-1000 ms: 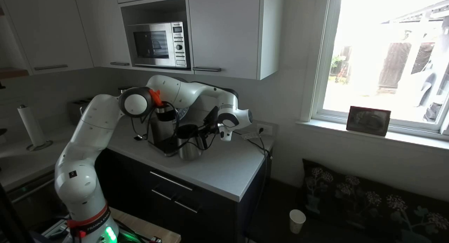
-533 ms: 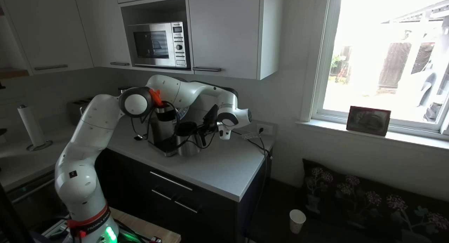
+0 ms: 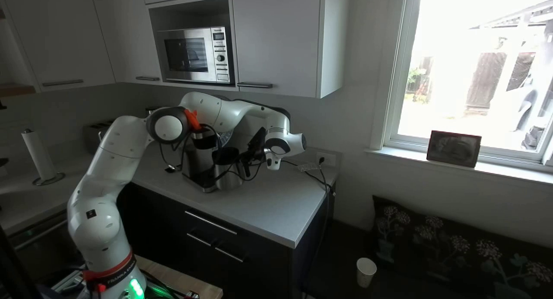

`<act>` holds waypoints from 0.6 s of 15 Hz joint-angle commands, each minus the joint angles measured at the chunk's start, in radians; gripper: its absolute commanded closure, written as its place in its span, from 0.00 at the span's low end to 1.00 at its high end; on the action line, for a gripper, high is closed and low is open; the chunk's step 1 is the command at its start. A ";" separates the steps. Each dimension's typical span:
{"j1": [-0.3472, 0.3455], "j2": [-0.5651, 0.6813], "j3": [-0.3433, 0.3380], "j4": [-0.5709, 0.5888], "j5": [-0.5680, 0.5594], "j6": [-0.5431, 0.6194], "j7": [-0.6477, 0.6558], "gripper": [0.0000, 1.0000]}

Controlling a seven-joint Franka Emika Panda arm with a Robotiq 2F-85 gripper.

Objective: Put the coffee pot on the coffee maker

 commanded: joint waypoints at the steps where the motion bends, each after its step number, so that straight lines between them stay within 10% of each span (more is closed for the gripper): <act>1: 0.006 -0.038 0.004 -0.043 0.054 -0.036 0.042 0.92; 9: 0.037 -0.034 0.012 -0.065 0.042 -0.043 0.024 0.92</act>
